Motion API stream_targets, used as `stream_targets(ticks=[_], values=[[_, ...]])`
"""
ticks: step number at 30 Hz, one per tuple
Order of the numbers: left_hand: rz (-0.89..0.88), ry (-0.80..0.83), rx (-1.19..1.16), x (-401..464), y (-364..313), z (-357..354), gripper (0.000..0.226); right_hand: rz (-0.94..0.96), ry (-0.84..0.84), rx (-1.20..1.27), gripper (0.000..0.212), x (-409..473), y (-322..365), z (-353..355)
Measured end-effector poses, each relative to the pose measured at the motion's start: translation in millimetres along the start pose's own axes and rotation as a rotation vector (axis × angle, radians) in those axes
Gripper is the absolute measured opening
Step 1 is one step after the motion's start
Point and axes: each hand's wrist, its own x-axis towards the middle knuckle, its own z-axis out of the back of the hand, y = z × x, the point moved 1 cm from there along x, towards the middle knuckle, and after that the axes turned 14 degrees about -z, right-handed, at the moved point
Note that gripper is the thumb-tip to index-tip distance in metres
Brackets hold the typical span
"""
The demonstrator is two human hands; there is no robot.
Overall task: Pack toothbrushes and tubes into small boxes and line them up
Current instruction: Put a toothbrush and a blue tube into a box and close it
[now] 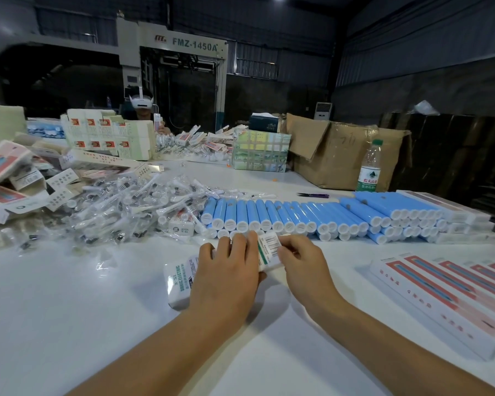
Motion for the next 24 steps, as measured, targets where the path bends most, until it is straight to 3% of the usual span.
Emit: stream_targets(ticks=[5, 7, 9, 10, 11, 13, 14, 16, 19, 21, 23, 24], values=[[0.045, 0.097, -0.043, 1, 0, 5, 0.068, 0.123, -0.005, -0.143, 0.020, 1, 2, 4], [0.070, 0.078, -0.076, 3, 1, 4, 0.070, 0.220, -0.105, -0.235, 0.013, 2, 6, 12], [0.074, 0.051, -0.084, 5, 3, 0, 0.069, 0.233, -0.273, -0.102, 0.035, 6, 8, 22], [0.079, 0.047, -0.086, 5, 4, -2, 0.069, 0.126, -0.306, 0.066, 0.042, 9, 9, 27], [0.092, 0.048, -0.090, 6, 4, -1, 0.068, -0.048, -0.247, 0.298, 0.045, 11, 10, 28], [0.113, 0.077, -0.096, 6, 2, 0, 0.069, -0.451, 0.155, 0.824, 0.053, 9, 8, 17], [0.114, 0.093, -0.100, 6, 0, 4, 0.070, -0.579, 0.336, 0.958, 0.054, 6, 7, 12], [0.093, 0.056, -0.102, 6, -3, 10, 0.069, -0.569, 0.488, 1.018, 0.044, 3, 8, 5], [0.067, -0.015, -0.070, 6, -6, 8, 0.066, -0.387, 0.287, 0.847, 0.018, 7, 2, 1], [0.047, -0.036, -0.071, 6, -7, 7, 0.068, -0.182, 0.126, 0.394, 0.016, 5, 0, 2], [0.035, -0.033, -0.072, 5, -9, 7, 0.069, 0.036, 0.011, -0.101, 0.028, 3, -7, 0], [0.039, -0.017, -0.065, 4, -10, 7, 0.070, 0.110, -0.013, -0.237, 0.034, 2, -9, 0]])
